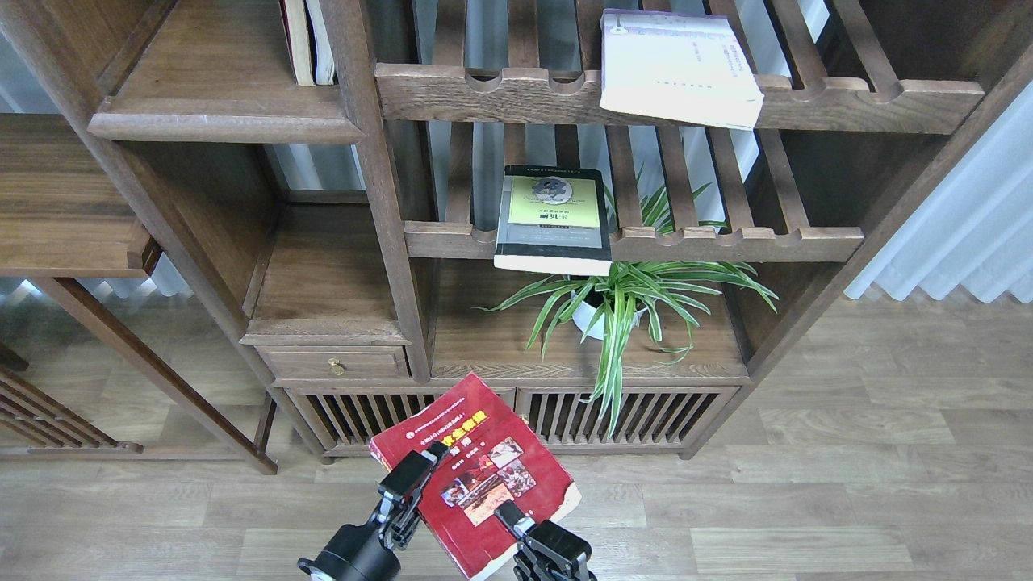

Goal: Organize books on shelf
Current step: 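Grasp the red book with the left gripper and release the right gripper, then lift the red book with the left gripper up to the upper shelf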

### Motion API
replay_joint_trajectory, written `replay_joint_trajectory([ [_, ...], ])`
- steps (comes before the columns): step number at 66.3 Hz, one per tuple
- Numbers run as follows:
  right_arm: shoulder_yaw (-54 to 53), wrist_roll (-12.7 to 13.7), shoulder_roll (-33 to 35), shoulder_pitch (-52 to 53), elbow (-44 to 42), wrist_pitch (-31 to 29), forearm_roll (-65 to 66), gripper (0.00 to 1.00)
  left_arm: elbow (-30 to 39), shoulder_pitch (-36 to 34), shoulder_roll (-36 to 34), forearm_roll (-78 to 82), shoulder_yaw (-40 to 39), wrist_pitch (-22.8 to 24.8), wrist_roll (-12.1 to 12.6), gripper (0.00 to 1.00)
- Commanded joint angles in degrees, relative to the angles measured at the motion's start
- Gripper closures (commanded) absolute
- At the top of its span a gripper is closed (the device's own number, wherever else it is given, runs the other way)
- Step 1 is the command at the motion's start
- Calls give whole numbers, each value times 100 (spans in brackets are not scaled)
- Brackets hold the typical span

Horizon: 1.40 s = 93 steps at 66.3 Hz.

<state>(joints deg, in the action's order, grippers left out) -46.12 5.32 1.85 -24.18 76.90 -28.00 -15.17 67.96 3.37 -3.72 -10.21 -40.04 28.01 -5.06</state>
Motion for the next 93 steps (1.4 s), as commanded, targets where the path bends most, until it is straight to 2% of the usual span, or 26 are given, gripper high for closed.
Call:
replay_joint_trajectory([
  [1,-2,-5,0,1,-26,0,-4,89,-2,41,-32,-7,-74,-1,13,81],
  [10,-2,-5,-9,27,-61,0,-4,88,-2,58,-84,-25,-205,-1,13,89],
  [17,-19,-14,-27,54,-105,0,-4,85,-2,58,-216,-33,-320,-1,13,89],
  [22,-19,-14,-44,63,-131,0,-4,79,6,58,-260,-33,-434,-1,13,89],
  [24,-37,-14,-53,71,-149,0,5,72,6,58,-278,-33,-504,-1,13,89],
  [26,-63,-14,-71,98,-184,0,5,54,6,58,-287,-33,-574,-1,13,89],
  [27,-124,-40,-149,280,-297,0,-4,2,15,49,-313,-33,-714,-1,13,90],
  [28,-134,-83,-159,317,-324,0,-4,0,24,49,-322,-33,-741,-1,13,90],
  [41,-310,-101,-159,502,-553,0,-21,0,226,41,-761,46,-1146,-1,83,91],
  [46,-310,-93,-176,511,-614,0,-13,0,691,41,-1296,46,-1409,-1,224,91],
  [50,-310,-93,-167,511,-650,0,-4,0,972,14,-1683,37,-1664,-1,224,91],
  [60,-292,-93,-185,590,-790,0,-4,0,1114,-117,-2440,46,-1998,-1,277,91],
  [69,-292,-93,-185,678,-878,0,-4,0,1114,-311,-3204,46,-2218,-1,593,93],
  [72,-301,-93,-185,695,-896,0,-4,0,1114,-713,-3668,46,-2471,-1,655,94],
  [93,-266,-93,-185,757,-1098,0,-4,0,1070,-2586,-4760,63,-2965,-1,760,93],
])
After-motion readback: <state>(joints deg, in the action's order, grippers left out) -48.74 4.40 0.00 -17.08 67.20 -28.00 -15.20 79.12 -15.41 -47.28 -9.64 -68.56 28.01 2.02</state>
